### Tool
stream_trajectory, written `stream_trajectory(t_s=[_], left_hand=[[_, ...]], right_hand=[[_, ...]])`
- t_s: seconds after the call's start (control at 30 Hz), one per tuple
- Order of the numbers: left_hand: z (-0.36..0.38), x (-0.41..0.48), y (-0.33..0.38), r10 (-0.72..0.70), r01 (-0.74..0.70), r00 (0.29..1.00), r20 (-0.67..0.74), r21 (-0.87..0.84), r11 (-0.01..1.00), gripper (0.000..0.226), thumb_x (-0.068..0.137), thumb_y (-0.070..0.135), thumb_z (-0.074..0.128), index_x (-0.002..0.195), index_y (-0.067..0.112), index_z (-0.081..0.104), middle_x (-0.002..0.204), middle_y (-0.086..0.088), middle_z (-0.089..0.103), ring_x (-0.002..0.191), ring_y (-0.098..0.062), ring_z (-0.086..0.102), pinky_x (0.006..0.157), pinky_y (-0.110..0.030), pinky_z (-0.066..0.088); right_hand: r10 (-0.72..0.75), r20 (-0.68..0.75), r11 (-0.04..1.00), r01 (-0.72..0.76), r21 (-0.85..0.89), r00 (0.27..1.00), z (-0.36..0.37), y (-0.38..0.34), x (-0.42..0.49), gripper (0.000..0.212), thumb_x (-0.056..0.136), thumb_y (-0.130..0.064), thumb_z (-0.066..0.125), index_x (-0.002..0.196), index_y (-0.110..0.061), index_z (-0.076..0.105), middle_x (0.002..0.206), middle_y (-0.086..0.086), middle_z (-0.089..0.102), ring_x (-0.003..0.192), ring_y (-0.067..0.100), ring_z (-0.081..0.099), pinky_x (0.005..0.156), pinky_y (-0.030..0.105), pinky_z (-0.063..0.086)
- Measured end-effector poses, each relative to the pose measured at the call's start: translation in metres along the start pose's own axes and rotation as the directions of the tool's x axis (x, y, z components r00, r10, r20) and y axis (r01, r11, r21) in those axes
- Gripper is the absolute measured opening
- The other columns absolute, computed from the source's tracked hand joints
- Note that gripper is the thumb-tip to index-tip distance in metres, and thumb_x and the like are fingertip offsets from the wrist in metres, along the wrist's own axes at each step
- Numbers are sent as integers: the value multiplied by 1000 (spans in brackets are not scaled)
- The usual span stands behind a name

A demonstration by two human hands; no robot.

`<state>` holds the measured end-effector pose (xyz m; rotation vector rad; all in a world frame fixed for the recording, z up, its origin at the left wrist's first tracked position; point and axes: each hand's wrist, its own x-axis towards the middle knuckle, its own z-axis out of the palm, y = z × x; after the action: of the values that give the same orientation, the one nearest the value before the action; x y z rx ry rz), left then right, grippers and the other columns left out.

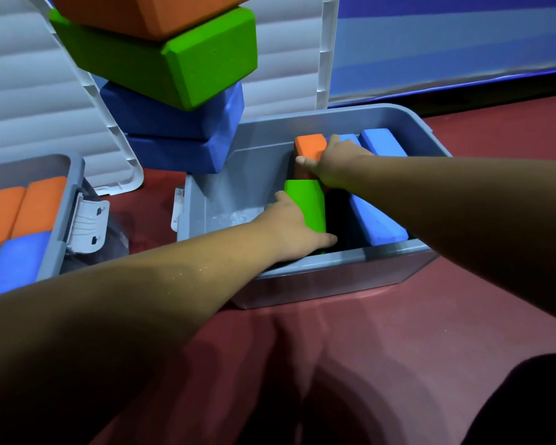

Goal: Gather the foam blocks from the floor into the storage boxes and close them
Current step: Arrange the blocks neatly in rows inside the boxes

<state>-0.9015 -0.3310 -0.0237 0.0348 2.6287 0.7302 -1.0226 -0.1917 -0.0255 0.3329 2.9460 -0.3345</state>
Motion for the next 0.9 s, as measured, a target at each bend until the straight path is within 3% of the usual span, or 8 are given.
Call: stream_trajectory(t_s=[0.23, 0.33, 0.43, 0.53, 0.63, 0.7, 0.77, 0.9], left_hand=[[9, 17, 10, -60, 62, 996, 67, -28, 998, 112, 79, 82, 64, 152, 4, 31, 141, -12, 55, 124, -33, 59, 93, -36, 47], [12, 23, 8, -88, 103, 985, 151, -91, 991, 113, 49, 100, 64, 133, 24, 61, 128, -4, 69, 108, -29, 70, 97, -42, 56], [16, 25, 9, -74, 108, 984, 164, -207, 972, 73, 58, 81, 79, 102, 23, 73, 99, -4, 76, 87, -25, 73, 79, -38, 60], [12, 28, 16, -97, 137, 987, 128, -354, 925, 44, 78, 57, 77, 100, 19, 73, 92, -7, 77, 76, -25, 75, 55, -33, 56], [8, 29, 25, -65, 142, 983, 170, -490, 860, 39, 84, 52, 75, 106, 20, 72, 96, -8, 79, 80, -26, 79, 59, -41, 62], [16, 33, 26, -36, 130, 973, 226, -416, 900, 46, 82, 58, 77, 108, 20, 72, 96, -8, 79, 79, -26, 78, 59, -39, 61], [26, 36, 28, -45, 118, 972, 232, -313, 942, 64, 73, 72, 77, 107, 18, 73, 95, -9, 78, 76, -28, 75, 60, -36, 58], [33, 41, 36, -31, 51, 981, 192, -100, 994, 79, 74, 85, 66, 109, 14, 71, 104, -12, 72, 95, -32, 71, 86, -39, 58]], right_hand=[[-168, 50, 983, 171, -69, 985, -11, 17, -9, 60, 108, -46, 42, 144, 1, 46, 139, 24, 56, 128, 39, 54, 97, 38, 43], [-239, 24, 969, 240, -52, 971, -16, 33, -10, 43, 104, -38, 48, 132, -6, 56, 133, 21, 60, 121, 37, 56, 91, 37, 44], [-250, 16, 967, 250, -39, 968, -21, 48, -10, 42, 102, -36, 50, 132, -8, 59, 136, 21, 56, 121, 38, 55, 99, 41, 47], [-265, 15, 964, 265, -11, 964, -25, 61, -13, 39, 103, -33, 50, 121, -2, 64, 127, 25, 60, 129, 39, 49, 98, 40, 44], [-259, 6, 966, 259, 23, 966, -28, 71, -12, 38, 104, -33, 50, 109, -1, 69, 115, 24, 65, 114, 36, 55, 89, 39, 46], [-259, 7, 965, 258, 44, 966, -29, 74, -13, 38, 105, -34, 49, 106, -2, 71, 113, 23, 67, 101, 35, 58, 84, 38, 47], [-280, 8, 958, 279, 63, 960, -27, 73, -13, 38, 105, -33, 48, 111, -4, 71, 119, 22, 67, 107, 36, 60, 92, 41, 49], [-320, 6, 944, 318, 87, 947, -20, 75, -12, 41, 104, -47, 50, 132, -21, 63, 131, 14, 53, 118, 33, 57, 103, 37, 41]])
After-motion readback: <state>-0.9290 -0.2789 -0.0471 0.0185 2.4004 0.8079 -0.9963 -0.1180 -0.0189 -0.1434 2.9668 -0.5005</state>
